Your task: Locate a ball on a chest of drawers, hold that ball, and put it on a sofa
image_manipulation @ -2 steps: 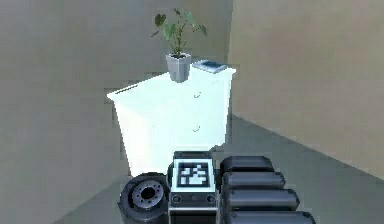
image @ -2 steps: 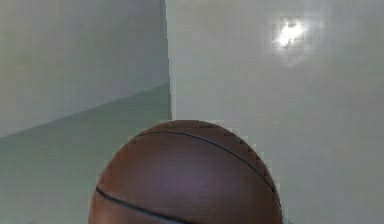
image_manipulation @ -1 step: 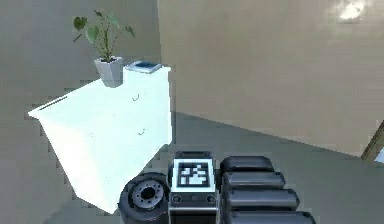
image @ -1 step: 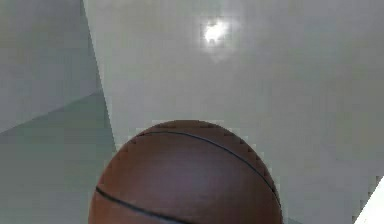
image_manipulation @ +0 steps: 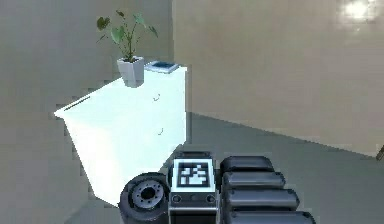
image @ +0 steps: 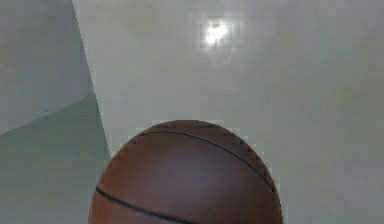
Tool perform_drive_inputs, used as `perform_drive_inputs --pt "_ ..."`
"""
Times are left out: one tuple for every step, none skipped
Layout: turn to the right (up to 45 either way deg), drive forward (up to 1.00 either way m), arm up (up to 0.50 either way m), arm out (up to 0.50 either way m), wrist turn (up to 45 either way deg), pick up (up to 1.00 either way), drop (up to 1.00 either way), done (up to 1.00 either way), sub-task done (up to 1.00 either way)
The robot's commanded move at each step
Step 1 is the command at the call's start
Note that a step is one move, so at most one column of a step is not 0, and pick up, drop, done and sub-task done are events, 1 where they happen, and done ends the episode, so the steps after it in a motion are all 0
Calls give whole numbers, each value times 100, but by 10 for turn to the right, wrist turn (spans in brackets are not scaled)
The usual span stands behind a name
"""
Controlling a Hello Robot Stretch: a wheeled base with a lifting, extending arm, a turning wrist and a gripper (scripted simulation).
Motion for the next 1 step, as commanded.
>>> perform_drive_inputs --pt "-180 0 0 0 0 0 0 0 0"
